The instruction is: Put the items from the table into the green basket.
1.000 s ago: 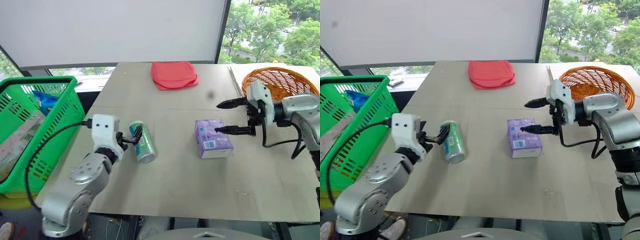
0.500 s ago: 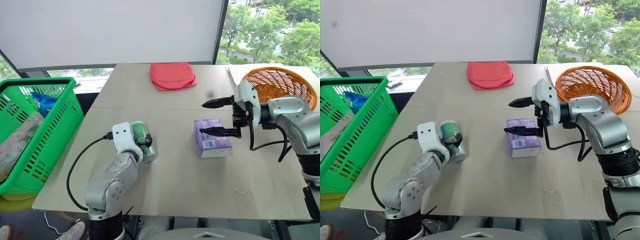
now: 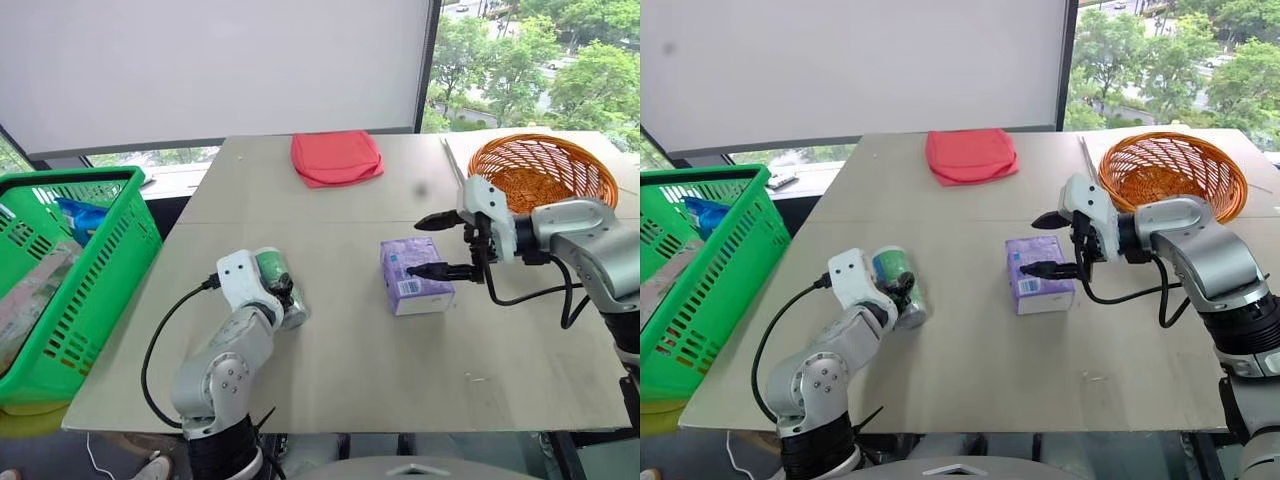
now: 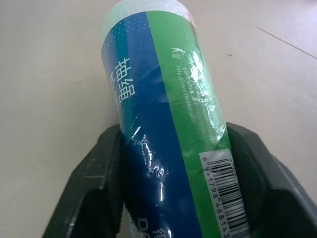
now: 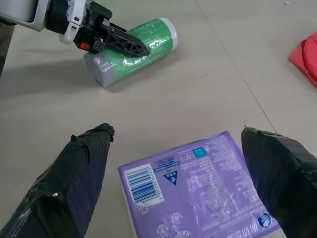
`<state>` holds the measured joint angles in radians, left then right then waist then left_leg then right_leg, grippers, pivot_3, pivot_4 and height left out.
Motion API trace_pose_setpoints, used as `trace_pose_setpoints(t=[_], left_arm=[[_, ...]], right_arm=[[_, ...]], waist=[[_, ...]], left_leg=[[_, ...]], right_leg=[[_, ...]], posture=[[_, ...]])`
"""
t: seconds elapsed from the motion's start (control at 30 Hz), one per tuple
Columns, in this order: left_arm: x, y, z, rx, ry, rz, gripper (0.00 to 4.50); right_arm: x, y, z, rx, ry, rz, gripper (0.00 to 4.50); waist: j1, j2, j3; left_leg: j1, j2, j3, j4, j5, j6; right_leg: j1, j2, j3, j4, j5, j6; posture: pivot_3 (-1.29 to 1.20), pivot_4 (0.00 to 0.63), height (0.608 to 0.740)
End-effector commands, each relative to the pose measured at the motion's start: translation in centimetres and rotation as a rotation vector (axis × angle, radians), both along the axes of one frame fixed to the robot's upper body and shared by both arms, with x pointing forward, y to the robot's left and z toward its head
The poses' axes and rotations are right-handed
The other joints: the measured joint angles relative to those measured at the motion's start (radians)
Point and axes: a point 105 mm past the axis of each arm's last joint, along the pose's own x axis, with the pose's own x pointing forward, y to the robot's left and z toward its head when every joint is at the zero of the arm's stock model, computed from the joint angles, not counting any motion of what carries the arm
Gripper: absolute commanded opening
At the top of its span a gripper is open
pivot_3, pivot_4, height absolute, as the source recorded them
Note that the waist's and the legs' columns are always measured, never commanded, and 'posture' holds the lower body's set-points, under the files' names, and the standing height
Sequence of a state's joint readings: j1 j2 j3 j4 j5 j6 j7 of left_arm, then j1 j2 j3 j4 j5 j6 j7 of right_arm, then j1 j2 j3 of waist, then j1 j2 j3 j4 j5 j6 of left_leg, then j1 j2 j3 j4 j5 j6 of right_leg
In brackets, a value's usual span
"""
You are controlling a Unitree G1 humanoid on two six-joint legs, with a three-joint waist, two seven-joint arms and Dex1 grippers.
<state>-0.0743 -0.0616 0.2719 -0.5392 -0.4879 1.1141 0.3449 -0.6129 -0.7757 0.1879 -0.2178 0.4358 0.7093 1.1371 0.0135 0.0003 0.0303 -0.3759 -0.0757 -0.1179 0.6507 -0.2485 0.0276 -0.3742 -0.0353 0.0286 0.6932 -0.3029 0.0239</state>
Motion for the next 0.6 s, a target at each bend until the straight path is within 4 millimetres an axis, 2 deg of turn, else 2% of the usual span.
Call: trace_pose_setpoints(t=[0.03,0.13,0.4,0.5,0.6], left_arm=[[-1.4,0.0,-3.4,-0.037,0.151,0.015,1.99],[-1.2,0.5,-2.8,-0.014,0.124,0.021,1.99],[0.0,2.8,1.7,0.158,-0.028,0.013,1.99],[0.5,3.6,3.8,0.24,-0.093,-0.011,1.99],[0.8,5.5,6.8,0.352,-0.173,0.034,1.99]], right_arm=[[-0.3,0.7,1.8,0.045,-0.047,0.034,4.5],[-0.5,1.2,2.1,0.073,-0.03,0.055,4.5],[-1.0,2.7,3.3,0.177,0.011,0.108,4.5],[-0.8,3.3,3.8,0.21,0.017,0.12,4.5],[-0.9,4.1,4.7,0.263,0.03,0.153,4.5]], waist=[[-0.003,0.001,-0.001],[-0.005,0.001,-0.001],[-0.005,-0.003,0.001],[-0.013,-0.005,0.003],[-0.013,-0.009,0.005]], left_leg=[[0.001,0.0,0.0,0.0,0.0,0.0],[0.001,0.0,0.0,0.0,0.0,0.0],[0.001,0.001,-0.002,-0.001,0.0,0.0],[0.0,0.001,-0.002,-0.001,0.0,0.0],[-0.002,0.002,-0.003,-0.002,0.0,0.0]], right_leg=[[0.0,0.0,0.0,0.0,0.0,0.0],[0.001,0.0,0.0,0.0,0.0,0.0],[0.0,0.001,0.0,0.0,0.0,0.0],[-0.002,0.002,0.0,0.0,0.0,0.0],[-0.004,0.002,-0.001,0.0,0.0,-0.001]], posture=[[-0.07,0.004,0.74],[-0.06,0.008,0.74],[-0.03,0.01,0.74],[0.0,0.01,0.74],[0.02,0.009,0.74]])
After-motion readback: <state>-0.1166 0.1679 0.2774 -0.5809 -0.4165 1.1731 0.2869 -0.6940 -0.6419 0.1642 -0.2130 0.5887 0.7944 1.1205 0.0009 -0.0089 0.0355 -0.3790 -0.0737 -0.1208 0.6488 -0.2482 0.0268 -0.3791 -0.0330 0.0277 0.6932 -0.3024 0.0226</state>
